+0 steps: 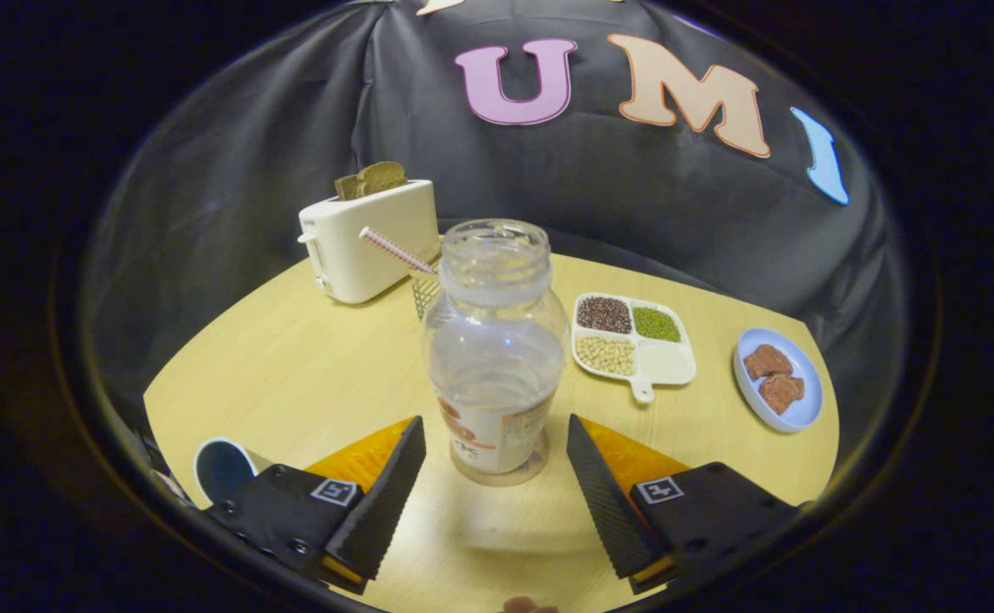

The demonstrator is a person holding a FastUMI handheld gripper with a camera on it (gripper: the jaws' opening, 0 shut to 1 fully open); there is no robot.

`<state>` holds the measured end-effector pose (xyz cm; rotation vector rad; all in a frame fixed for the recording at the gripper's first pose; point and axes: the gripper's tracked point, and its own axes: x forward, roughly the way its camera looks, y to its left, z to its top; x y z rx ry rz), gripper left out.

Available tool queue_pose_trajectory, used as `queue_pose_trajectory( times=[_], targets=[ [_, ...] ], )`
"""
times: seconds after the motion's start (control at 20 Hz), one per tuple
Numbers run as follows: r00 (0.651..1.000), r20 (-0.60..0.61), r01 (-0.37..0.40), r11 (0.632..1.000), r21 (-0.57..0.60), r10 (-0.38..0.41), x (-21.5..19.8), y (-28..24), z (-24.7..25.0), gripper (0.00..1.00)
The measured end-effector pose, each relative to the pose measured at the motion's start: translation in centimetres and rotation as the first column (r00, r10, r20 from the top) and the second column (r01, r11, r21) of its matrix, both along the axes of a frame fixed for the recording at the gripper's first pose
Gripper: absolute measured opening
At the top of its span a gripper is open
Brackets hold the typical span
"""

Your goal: Take the bottle from table, then pour the juice into the cup, finally place the bottle on the coaster

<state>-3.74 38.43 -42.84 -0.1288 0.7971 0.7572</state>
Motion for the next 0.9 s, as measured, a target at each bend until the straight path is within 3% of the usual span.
queue_pose_trajectory(
  times=[0.2, 0.4, 0.65, 0.9],
  targets=[
    [1.0, -0.013, 0.007, 1.0, -0.005, -0.008, -1.6, -1.9, 0.2, 1.0],
    [0.999, 0.034, 0.037, 0.999, 0.023, -0.038, -2.1, -4.2, 3.6, 1.0],
    [0.986, 0.11, 0.115, 0.99, 0.087, -0.124, -1.4, -8.0, 11.0, 1.0],
    [0.947, 0.212, 0.211, 0.965, 0.155, -0.242, 0.7, -12.8, 21.0, 1.0]
  ],
)
